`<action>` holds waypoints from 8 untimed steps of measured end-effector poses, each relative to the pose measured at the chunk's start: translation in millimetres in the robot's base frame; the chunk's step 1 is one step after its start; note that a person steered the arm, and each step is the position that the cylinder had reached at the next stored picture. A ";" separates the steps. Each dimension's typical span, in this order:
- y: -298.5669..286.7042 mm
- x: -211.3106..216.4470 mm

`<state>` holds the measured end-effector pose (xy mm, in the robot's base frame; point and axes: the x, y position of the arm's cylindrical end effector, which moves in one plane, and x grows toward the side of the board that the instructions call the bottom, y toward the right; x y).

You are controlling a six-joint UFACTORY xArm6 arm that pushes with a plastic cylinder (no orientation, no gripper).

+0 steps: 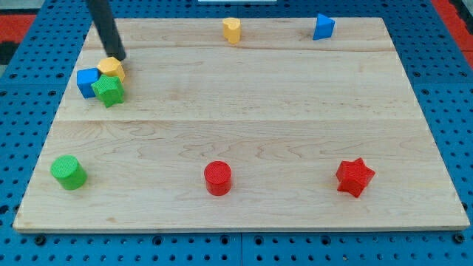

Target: Move the yellow heart right to the yellow hexagon

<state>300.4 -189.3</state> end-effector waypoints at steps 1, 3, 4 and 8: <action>95.8 -0.1; 229.5 -45.0; 216.6 -88.8; 148.9 -58.7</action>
<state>241.7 -40.5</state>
